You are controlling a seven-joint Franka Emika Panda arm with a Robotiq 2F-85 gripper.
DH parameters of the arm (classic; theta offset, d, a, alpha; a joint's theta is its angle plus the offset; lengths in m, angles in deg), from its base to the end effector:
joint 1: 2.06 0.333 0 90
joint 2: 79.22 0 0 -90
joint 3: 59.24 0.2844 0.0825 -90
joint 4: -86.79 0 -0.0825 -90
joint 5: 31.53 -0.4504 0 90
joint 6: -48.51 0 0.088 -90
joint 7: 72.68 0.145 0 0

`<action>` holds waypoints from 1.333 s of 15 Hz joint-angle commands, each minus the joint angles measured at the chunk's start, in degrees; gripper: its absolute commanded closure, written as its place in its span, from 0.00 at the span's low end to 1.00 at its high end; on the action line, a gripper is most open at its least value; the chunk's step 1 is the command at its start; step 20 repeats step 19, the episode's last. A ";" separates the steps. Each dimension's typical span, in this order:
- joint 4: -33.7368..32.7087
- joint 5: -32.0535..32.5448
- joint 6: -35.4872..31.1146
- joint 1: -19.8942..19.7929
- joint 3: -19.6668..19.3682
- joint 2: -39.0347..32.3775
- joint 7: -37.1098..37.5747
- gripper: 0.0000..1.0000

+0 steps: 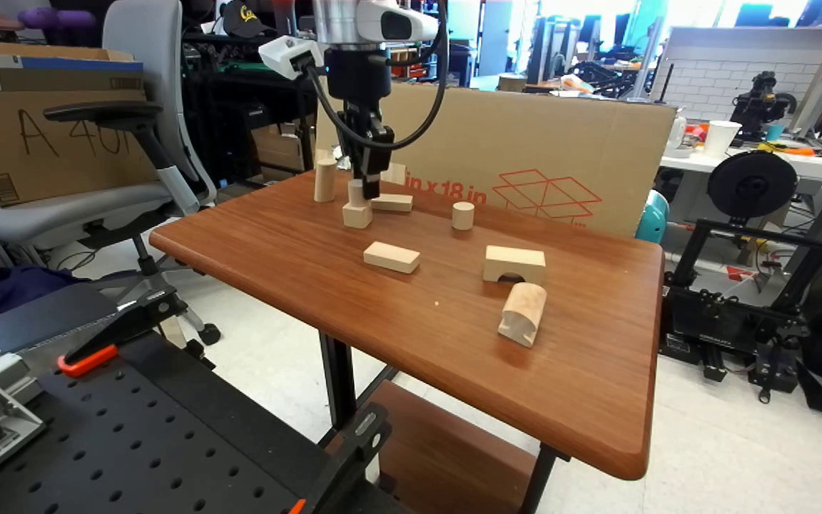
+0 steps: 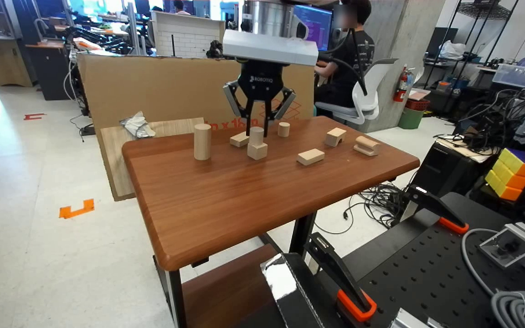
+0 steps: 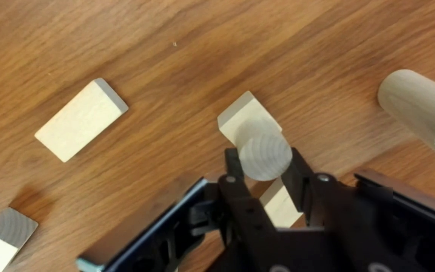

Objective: Pick up the small cylinder on the left and put it on top of the square block.

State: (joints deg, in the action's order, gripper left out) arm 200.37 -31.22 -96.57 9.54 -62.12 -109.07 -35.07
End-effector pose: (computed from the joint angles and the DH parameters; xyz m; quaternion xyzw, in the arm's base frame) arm 0.6329 0.0950 0.0841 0.9696 -0.2439 0.0190 0.0071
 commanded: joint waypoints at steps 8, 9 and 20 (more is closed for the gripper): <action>6.93 0.48 -0.39 2.74 -0.39 8.87 3.86 0.00; 8.45 0.17 0.60 2.65 0.23 11.21 3.72 0.00; 10.19 -0.92 3.52 0.96 3.13 14.19 2.72 0.00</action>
